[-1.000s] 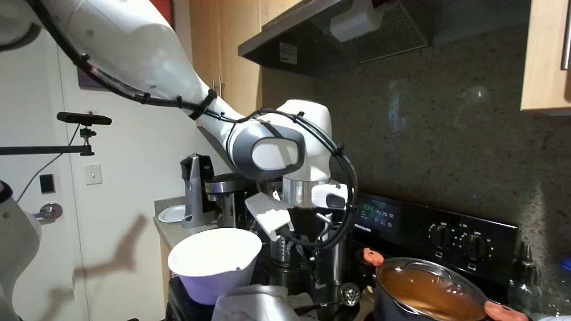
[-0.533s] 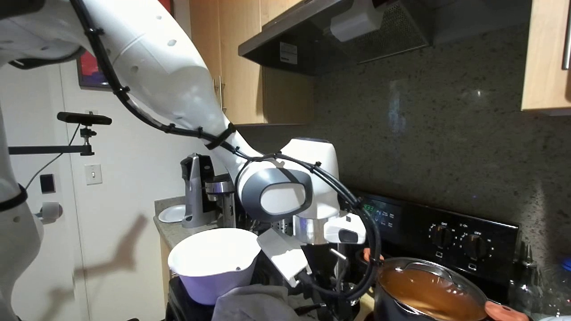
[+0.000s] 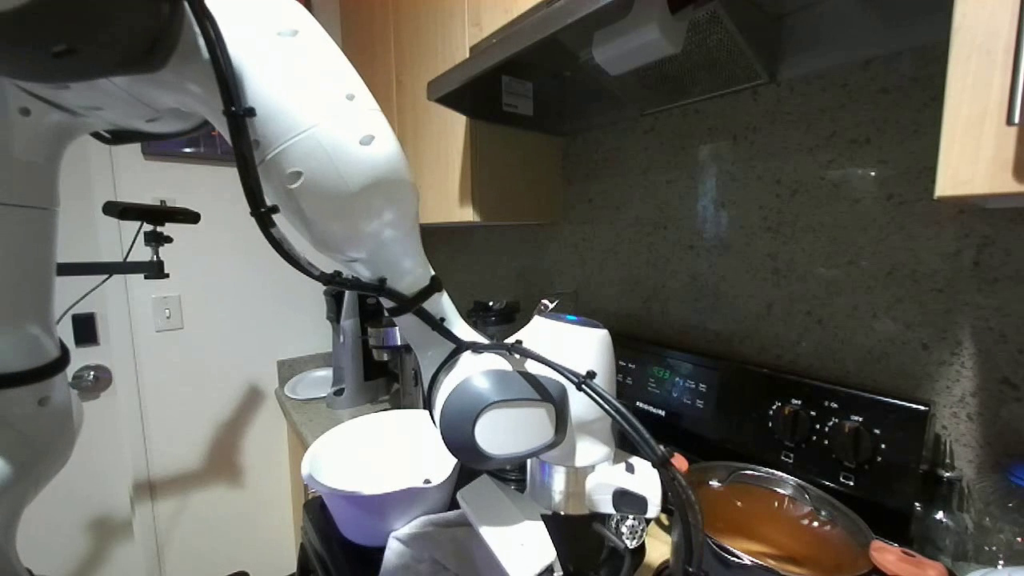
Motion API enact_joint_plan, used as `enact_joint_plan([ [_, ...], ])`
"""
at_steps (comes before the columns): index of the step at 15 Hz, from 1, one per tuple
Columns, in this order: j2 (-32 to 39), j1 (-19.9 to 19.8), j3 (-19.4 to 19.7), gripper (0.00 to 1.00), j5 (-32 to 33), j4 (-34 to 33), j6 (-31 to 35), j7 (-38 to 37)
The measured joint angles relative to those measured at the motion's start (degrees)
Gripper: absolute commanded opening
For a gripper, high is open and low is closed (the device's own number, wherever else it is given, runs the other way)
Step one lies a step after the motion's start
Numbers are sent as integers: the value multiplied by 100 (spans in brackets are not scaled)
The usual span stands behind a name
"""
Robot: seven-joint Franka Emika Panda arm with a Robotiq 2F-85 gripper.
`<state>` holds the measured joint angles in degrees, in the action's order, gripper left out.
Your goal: Move the grey bowl on the stove backwards
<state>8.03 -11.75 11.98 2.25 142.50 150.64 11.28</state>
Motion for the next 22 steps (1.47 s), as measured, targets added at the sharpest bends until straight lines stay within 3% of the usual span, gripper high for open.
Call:
enact_joint_plan([
  [2,117,-41,12,70,138,71,133,-3],
  [11,274,-39,-33,1,217,170,421,-6],
  [19,128,15,-167,2,197,100,367,-59],
  [22,-78,173,-172,3,325,85,122,-401],
])
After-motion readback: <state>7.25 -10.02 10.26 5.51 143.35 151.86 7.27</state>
